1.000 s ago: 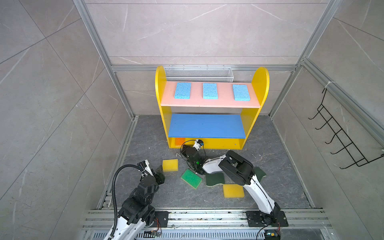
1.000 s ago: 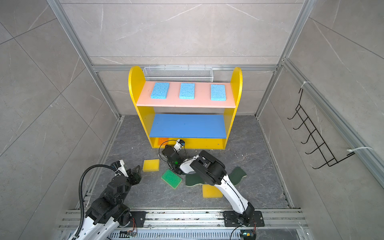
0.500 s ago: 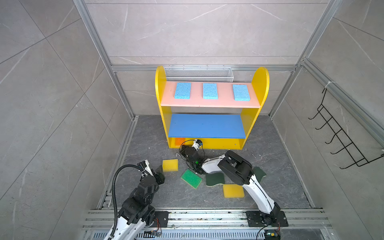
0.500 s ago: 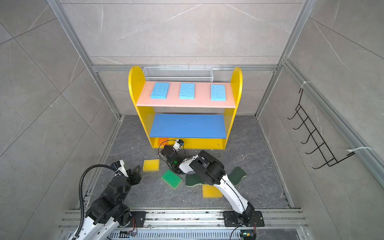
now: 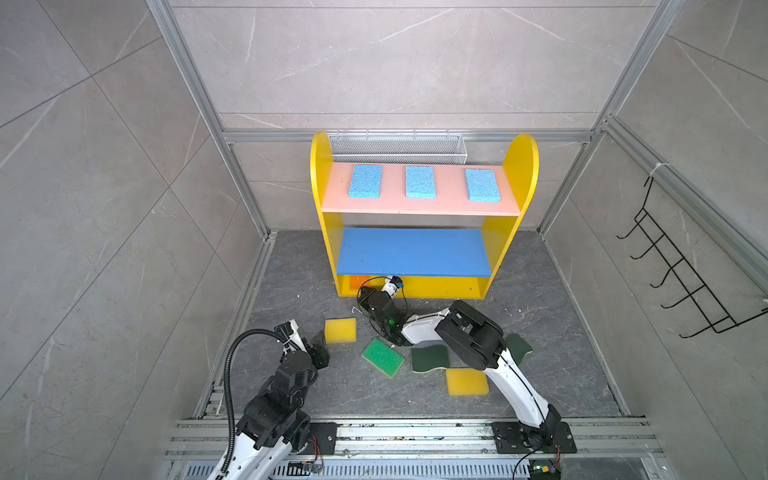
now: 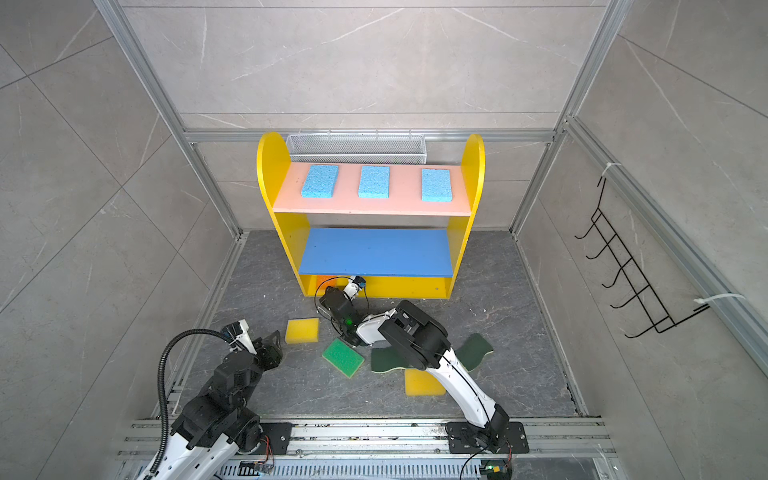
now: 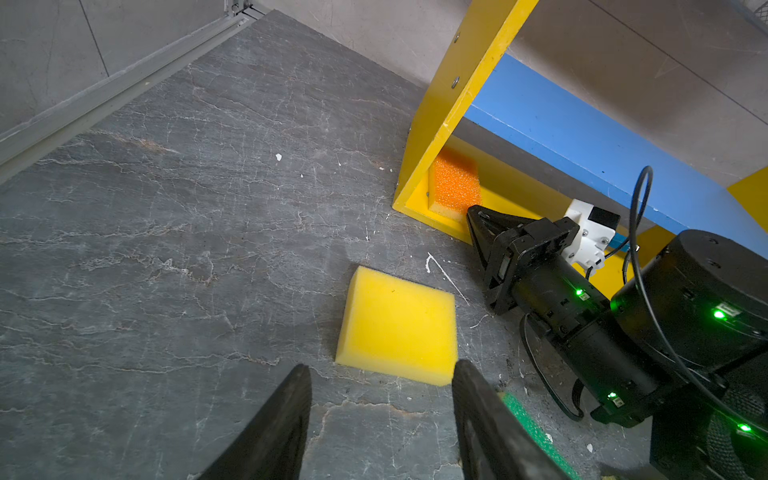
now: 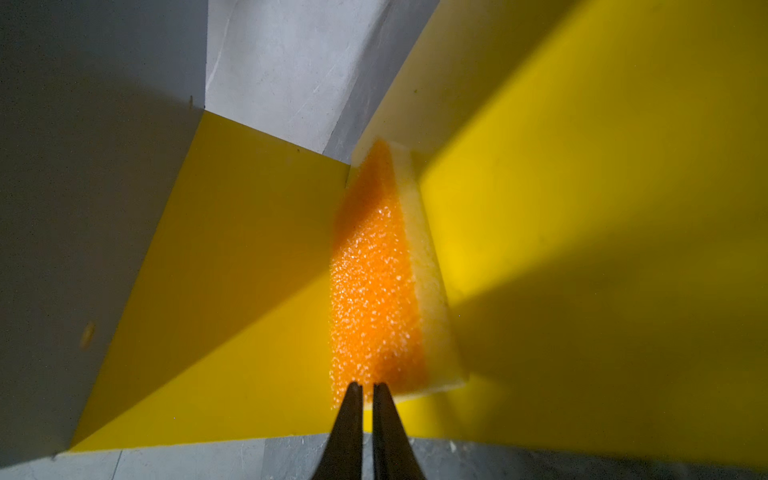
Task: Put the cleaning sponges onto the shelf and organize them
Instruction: 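Nudge the orange sponge upright against the shelf side with the right gripper, then withdraw the right gripper from the lower shelf toward the floor sponges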
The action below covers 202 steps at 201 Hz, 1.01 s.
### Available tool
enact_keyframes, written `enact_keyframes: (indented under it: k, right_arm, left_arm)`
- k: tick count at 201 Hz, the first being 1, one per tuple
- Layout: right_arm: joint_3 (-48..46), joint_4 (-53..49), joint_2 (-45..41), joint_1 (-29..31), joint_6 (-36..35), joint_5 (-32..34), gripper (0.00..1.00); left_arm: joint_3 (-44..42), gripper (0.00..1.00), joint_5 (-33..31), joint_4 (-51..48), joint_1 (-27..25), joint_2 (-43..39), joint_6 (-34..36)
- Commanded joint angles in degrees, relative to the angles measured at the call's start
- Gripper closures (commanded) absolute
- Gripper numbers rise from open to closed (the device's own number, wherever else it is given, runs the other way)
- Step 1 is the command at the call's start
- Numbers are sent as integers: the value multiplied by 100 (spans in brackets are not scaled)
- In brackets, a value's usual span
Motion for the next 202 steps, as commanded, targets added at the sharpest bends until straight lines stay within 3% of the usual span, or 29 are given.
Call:
enact_keyframes:
  k: [1, 101, 202]
  right_arm:
    - [138, -123, 204, -31, -70, -34, 89]
    - [374, -51, 328, -48, -158, -158, 88]
    - [-235, 83, -201, 3, -483, -337, 87]
  left_arm:
    - [-5, 43, -171, 101, 25, 21, 3]
    - [22, 44, -175, 13, 25, -5, 5]
    - [236, 44, -231, -322, 29, 20, 29]
